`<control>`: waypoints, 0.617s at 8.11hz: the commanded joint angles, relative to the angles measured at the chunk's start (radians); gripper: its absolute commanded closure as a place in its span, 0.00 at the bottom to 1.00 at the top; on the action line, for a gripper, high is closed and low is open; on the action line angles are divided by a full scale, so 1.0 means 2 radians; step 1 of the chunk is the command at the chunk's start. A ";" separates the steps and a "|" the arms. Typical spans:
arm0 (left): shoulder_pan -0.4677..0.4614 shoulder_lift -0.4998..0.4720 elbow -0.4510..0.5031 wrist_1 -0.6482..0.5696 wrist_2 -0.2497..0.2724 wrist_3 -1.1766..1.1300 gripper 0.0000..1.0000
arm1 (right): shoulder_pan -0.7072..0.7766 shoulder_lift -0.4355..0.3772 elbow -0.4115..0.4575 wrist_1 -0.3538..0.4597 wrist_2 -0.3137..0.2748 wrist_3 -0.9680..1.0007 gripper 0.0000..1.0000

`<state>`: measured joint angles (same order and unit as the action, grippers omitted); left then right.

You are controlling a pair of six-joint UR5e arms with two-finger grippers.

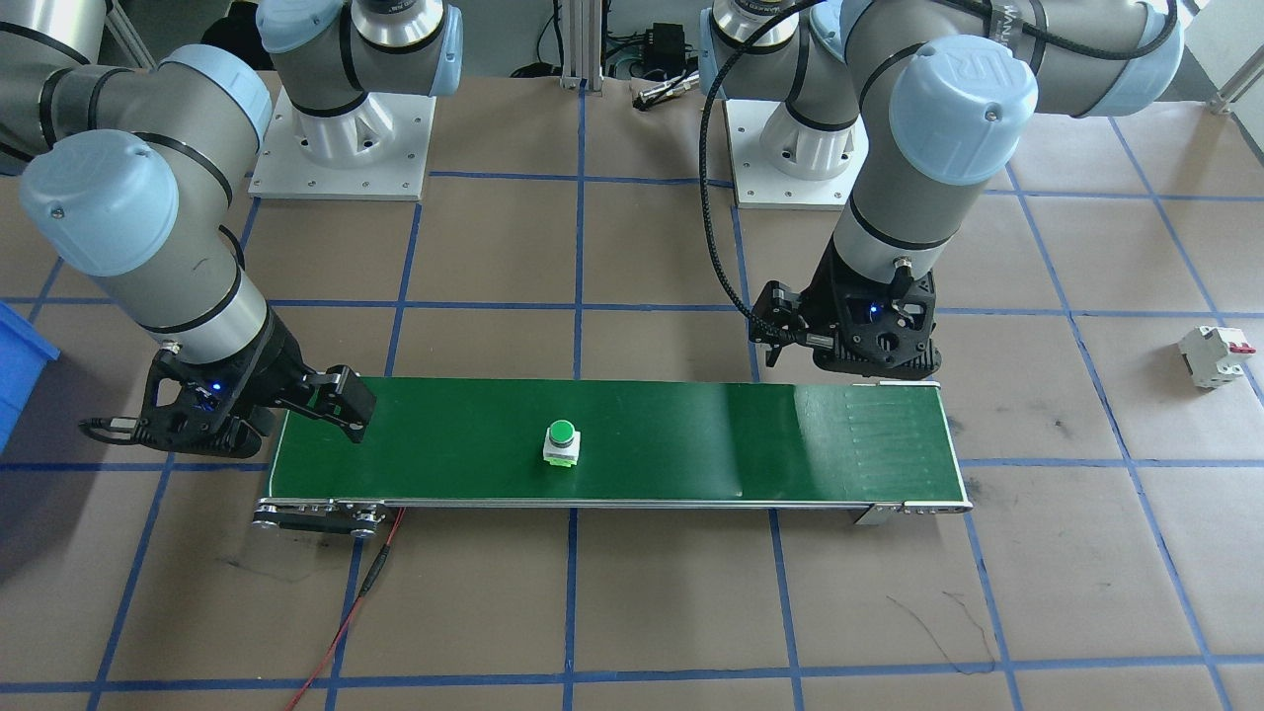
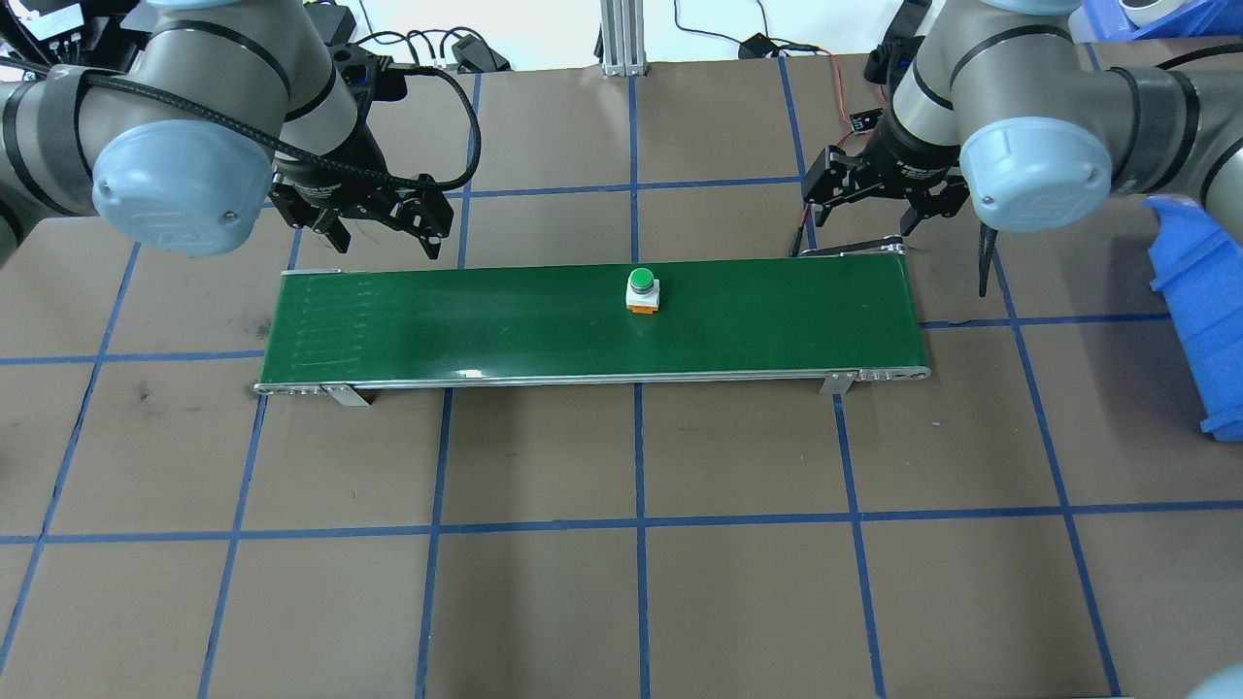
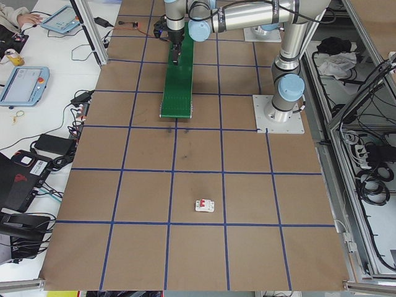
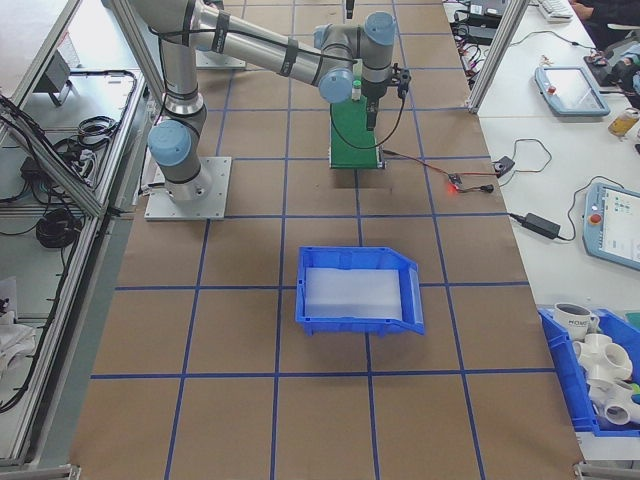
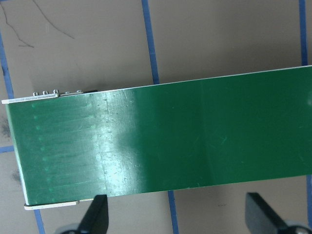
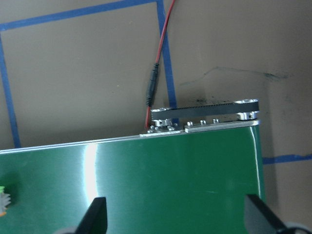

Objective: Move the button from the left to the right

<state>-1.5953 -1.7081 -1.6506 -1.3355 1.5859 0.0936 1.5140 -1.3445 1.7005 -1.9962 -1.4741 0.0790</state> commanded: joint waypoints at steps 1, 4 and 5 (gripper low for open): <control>0.000 -0.001 -0.001 0.001 -0.001 -0.001 0.00 | 0.001 0.003 0.000 -0.027 0.064 0.041 0.00; 0.000 -0.001 0.000 0.000 -0.002 -0.005 0.00 | 0.047 0.032 0.000 -0.075 0.078 0.103 0.00; 0.000 -0.001 0.000 0.001 -0.002 -0.005 0.00 | 0.057 0.046 0.000 -0.084 0.073 0.113 0.00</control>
<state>-1.5954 -1.7103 -1.6516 -1.3349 1.5824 0.0853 1.5752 -1.3020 1.7012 -2.1139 -1.3217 0.2574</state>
